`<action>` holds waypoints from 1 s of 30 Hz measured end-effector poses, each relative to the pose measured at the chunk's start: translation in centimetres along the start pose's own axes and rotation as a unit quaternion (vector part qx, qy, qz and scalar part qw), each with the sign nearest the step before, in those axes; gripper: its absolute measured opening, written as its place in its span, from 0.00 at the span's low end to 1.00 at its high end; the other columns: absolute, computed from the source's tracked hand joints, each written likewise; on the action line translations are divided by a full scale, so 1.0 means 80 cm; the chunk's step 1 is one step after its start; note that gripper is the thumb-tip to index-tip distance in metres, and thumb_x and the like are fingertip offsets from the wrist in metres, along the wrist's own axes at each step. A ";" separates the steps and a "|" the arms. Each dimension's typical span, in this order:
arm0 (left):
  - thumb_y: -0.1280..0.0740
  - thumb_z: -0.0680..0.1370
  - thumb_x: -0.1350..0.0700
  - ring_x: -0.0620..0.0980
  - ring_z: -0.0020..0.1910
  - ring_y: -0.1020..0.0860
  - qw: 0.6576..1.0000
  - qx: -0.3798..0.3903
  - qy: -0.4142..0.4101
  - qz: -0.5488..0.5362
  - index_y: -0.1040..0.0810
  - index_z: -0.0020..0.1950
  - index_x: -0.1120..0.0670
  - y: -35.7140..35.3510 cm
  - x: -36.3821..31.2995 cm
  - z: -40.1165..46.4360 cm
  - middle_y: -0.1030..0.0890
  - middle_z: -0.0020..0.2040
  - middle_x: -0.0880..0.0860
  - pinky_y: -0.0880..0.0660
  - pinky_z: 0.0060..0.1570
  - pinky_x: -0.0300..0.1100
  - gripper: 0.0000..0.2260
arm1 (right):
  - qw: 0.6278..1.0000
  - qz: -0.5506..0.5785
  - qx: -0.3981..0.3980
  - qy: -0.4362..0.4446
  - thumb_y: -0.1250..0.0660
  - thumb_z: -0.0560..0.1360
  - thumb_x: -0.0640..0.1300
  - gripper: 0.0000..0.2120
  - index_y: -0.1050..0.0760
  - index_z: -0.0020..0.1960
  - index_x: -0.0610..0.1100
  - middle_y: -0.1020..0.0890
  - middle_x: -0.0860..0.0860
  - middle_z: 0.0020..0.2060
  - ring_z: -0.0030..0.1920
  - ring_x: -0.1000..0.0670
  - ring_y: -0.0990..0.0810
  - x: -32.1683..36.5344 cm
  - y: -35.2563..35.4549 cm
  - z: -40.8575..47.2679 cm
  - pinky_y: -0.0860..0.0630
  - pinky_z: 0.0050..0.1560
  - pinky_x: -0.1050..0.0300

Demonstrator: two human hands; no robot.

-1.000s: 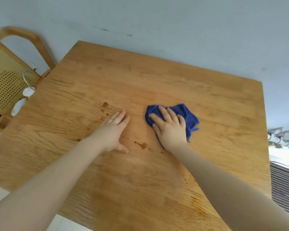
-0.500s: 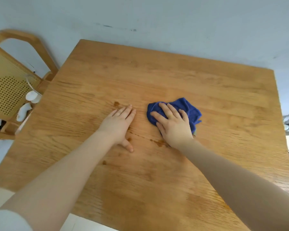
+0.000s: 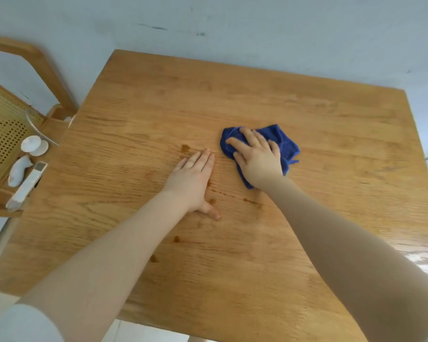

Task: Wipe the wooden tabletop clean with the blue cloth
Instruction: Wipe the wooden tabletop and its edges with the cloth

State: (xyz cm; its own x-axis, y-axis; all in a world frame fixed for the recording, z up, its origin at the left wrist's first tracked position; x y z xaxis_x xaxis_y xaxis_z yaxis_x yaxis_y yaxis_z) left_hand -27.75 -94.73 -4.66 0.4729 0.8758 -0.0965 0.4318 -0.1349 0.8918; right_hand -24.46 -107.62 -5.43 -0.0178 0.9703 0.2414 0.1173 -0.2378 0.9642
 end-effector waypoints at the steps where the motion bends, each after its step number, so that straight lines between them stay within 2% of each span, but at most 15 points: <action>1: 0.29 0.60 0.31 0.49 0.76 0.60 1.000 0.004 -0.006 -0.017 0.64 0.76 0.55 -0.002 0.000 -0.003 0.64 0.77 0.51 0.59 0.73 0.45 0.61 | 1.000 -0.002 0.003 0.017 0.48 0.81 0.51 0.18 0.36 0.70 0.58 0.43 0.52 0.75 0.74 0.47 0.47 0.010 -0.010 -0.021 0.50 0.70 0.43; 4: 0.29 0.66 0.36 0.49 0.76 0.60 0.996 0.006 -0.029 -0.085 0.63 0.76 0.56 0.000 0.006 -0.014 0.62 0.77 0.52 0.59 0.72 0.42 0.55 | 0.997 -0.005 0.000 0.075 0.51 0.78 0.54 0.20 0.30 0.66 0.56 0.34 0.48 0.71 0.71 0.43 0.36 0.041 -0.017 -0.072 0.40 0.66 0.39; 6: 0.29 0.68 0.39 0.49 0.76 0.59 0.992 -0.001 -0.053 -0.115 0.62 0.76 0.56 0.008 0.010 -0.023 0.61 0.77 0.52 0.59 0.72 0.40 0.53 | 0.995 -0.016 0.010 0.095 0.51 0.76 0.54 0.22 0.29 0.65 0.55 0.31 0.47 0.69 0.68 0.41 0.32 0.039 -0.010 -0.066 0.35 0.62 0.39; 8: 0.29 0.68 0.39 0.48 0.76 0.59 0.991 -0.014 -0.068 -0.116 0.63 0.76 0.55 0.014 0.016 -0.034 0.62 0.77 0.51 0.60 0.71 0.39 0.53 | 0.994 -0.036 0.012 0.098 0.52 0.77 0.56 0.22 0.31 0.67 0.55 0.34 0.48 0.71 0.70 0.42 0.35 0.033 -0.006 -0.041 0.38 0.63 0.41; 11: 0.31 0.67 0.37 0.48 0.76 0.60 0.995 -0.019 -0.052 -0.079 0.66 0.75 0.55 0.010 0.043 -0.043 0.64 0.76 0.51 0.63 0.68 0.38 0.54 | 0.999 -0.036 -0.002 0.008 0.51 0.80 0.55 0.20 0.39 0.71 0.57 0.44 0.51 0.75 0.74 0.45 0.45 0.010 0.002 0.015 0.47 0.69 0.45; 14: 0.31 0.65 0.34 0.49 0.76 0.60 0.998 0.001 -0.004 -0.058 0.66 0.75 0.55 -0.001 0.085 -0.046 0.65 0.76 0.53 0.60 0.73 0.43 0.56 | 0.998 -0.022 0.007 -0.056 0.51 0.81 0.53 0.20 0.43 0.73 0.56 0.48 0.50 0.76 0.74 0.45 0.50 0.006 0.004 0.052 0.52 0.72 0.45; 17: 0.30 0.64 0.33 0.51 0.76 0.60 0.997 0.040 0.027 -0.055 0.66 0.75 0.55 -0.007 0.110 -0.058 0.66 0.76 0.53 0.55 0.75 0.47 0.58 | 0.997 -0.034 0.036 -0.053 0.51 0.81 0.52 0.20 0.45 0.73 0.56 0.49 0.49 0.76 0.74 0.44 0.51 0.021 -0.010 0.036 0.51 0.72 0.46; 19: 0.30 0.64 0.33 0.52 0.76 0.60 0.996 0.050 0.030 -0.062 0.65 0.76 0.53 -0.001 0.117 -0.063 0.67 0.76 0.53 0.55 0.73 0.47 0.57 | 0.999 -0.045 0.029 -0.010 0.51 0.81 0.53 0.20 0.43 0.73 0.56 0.47 0.49 0.76 0.74 0.44 0.48 0.052 -0.021 0.001 0.49 0.71 0.46; 22: 0.30 0.63 0.33 0.54 0.76 0.61 0.998 0.035 0.030 -0.030 0.65 0.76 0.52 0.013 0.123 -0.055 0.68 0.75 0.55 0.58 0.73 0.46 0.57 | 0.996 -0.039 0.005 0.074 0.54 0.78 0.53 0.22 0.33 0.69 0.53 0.35 0.46 0.72 0.70 0.40 0.36 0.101 -0.025 -0.050 0.40 0.68 0.42; 24: 0.30 0.62 0.32 0.54 0.76 0.61 0.999 0.031 0.035 0.003 0.66 0.76 0.55 0.014 0.127 -0.046 0.67 0.75 0.57 0.59 0.73 0.46 0.59 | 0.996 -0.029 0.008 0.082 0.54 0.77 0.54 0.23 0.30 0.67 0.53 0.32 0.46 0.70 0.68 0.40 0.33 0.104 -0.023 -0.054 0.37 0.65 0.41; 27: 0.31 0.61 0.31 0.52 0.76 0.60 0.999 0.025 0.038 0.011 0.64 0.76 0.57 0.011 0.134 -0.035 0.65 0.76 0.57 0.58 0.73 0.45 0.60 | 0.997 -0.040 -0.016 0.060 0.53 0.79 0.54 0.21 0.34 0.69 0.55 0.37 0.49 0.73 0.71 0.43 0.38 0.089 -0.011 -0.019 0.41 0.67 0.43; 30: 0.30 0.60 0.31 0.52 0.76 0.60 0.999 0.027 0.028 -0.004 0.64 0.76 0.56 0.004 0.136 -0.031 0.65 0.76 0.56 0.58 0.73 0.45 0.61 | 0.999 -0.031 -0.010 -0.023 0.52 0.81 0.53 0.19 0.41 0.72 0.58 0.46 0.52 0.75 0.74 0.46 0.48 0.067 -0.009 0.035 0.49 0.70 0.46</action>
State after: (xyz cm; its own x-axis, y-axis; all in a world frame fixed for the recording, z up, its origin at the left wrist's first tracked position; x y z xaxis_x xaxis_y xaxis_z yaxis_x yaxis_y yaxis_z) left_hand -24.39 -84.06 -4.31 0.4262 0.9014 -0.0766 0.4772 -0.1521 0.8655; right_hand -21.89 -102.11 -5.13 0.0219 0.9841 0.1763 0.0966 -0.1776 0.9793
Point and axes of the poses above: each hand's wrist, its own z-axis towards the middle knuckle, its own y-axis out of the back of the hand, x = y × z, the point moved 9 cm from there along z, towards the middle knuckle
